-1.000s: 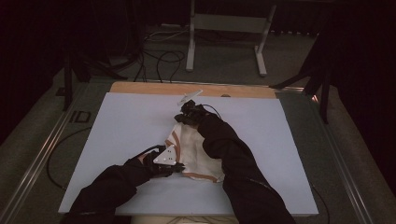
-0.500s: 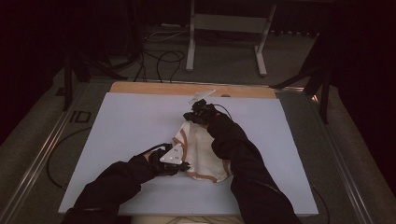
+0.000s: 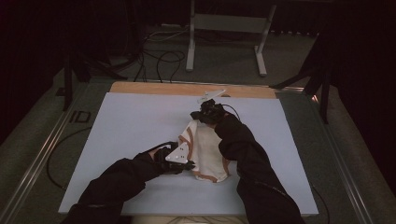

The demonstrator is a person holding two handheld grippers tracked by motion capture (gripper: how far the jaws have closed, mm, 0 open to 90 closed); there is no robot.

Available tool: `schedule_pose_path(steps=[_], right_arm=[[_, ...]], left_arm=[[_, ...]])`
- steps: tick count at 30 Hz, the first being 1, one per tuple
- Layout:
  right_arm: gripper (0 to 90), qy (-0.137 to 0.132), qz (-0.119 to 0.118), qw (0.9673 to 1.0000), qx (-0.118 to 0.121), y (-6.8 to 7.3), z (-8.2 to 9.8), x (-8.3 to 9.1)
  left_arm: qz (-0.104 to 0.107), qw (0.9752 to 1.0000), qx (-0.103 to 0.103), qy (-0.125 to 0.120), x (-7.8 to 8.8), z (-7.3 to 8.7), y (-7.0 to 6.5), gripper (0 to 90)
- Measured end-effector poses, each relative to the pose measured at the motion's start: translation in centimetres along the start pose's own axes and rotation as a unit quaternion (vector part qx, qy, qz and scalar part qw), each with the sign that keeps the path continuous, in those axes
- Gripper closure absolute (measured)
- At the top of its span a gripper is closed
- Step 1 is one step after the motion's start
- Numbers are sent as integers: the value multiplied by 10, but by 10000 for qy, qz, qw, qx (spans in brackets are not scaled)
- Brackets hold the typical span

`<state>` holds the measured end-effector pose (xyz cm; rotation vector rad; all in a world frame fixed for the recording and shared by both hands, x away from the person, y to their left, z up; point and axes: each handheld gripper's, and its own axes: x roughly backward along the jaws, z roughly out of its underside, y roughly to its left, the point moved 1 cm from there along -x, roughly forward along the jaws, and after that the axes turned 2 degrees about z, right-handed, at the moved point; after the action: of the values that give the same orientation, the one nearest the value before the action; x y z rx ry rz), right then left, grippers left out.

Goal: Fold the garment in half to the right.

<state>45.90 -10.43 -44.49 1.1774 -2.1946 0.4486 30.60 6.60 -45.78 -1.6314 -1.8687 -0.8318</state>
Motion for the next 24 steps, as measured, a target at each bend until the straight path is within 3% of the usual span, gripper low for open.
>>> schedule_pose_path(steps=[24], right_arm=[[888,-104,250,9993,-255,-22,30,39]], left_arm=[[234,9995,-155,-167,-26,-29,0,868]])
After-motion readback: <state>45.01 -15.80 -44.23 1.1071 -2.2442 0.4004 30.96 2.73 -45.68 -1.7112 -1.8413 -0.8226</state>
